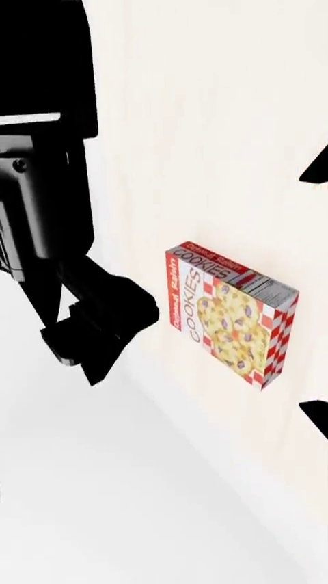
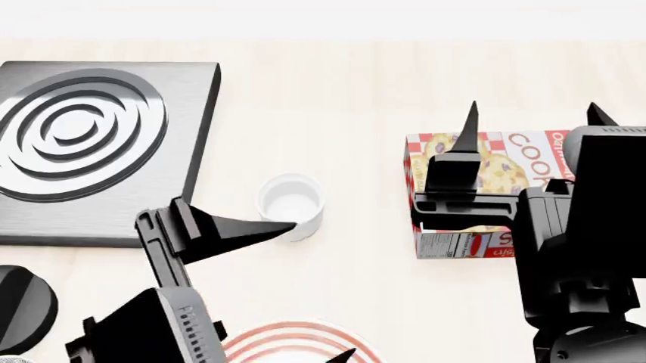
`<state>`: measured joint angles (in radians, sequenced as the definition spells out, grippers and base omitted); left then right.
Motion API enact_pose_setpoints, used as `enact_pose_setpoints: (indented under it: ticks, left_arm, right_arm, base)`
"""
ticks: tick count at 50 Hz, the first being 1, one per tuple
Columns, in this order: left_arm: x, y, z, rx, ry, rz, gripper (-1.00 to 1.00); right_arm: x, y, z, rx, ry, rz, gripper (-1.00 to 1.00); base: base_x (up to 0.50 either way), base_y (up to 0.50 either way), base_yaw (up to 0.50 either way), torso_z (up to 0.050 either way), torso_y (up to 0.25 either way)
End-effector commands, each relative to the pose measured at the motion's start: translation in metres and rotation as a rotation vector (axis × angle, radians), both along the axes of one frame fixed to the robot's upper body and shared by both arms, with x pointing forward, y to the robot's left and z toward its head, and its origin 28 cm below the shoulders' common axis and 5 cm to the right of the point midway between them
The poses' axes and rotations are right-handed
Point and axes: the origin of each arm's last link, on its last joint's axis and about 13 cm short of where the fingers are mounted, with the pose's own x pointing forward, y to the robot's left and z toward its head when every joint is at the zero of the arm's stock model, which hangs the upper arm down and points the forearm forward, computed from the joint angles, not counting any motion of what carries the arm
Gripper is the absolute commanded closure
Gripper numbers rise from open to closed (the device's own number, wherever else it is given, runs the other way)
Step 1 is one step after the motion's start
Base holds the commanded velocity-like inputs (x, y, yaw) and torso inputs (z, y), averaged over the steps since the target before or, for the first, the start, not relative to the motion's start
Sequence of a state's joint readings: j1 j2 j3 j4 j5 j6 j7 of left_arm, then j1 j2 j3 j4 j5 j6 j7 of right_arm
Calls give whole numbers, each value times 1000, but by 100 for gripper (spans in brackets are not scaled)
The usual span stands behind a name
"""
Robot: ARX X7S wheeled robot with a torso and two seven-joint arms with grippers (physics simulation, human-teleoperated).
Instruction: Pick the akita bowl on the stove and place it on the plate.
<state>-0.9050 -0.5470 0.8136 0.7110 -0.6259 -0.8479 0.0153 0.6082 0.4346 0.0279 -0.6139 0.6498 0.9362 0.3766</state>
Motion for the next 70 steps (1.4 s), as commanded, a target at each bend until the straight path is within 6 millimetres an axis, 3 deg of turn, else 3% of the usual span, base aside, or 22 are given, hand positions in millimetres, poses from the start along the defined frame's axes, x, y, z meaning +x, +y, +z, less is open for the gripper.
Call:
enact_pose_setpoints:
  ticks: [1, 34, 70]
  left_arm:
    - [4, 4, 11, -99, 14, 44, -100]
    - [12, 19, 42, -334, 44, 131, -100]
    - [6, 40, 64, -531, 34, 199, -100]
  right_arm:
    - [1, 0, 0, 0, 0, -1, -100]
    - [1, 0, -1, -1, 1, 0, -100]
    - [1, 0, 0, 2, -2, 1, -100]
  base:
    - [0, 0, 0, 0, 0]
    - [0, 0, 0, 0, 0]
    - [0, 0, 0, 0, 0]
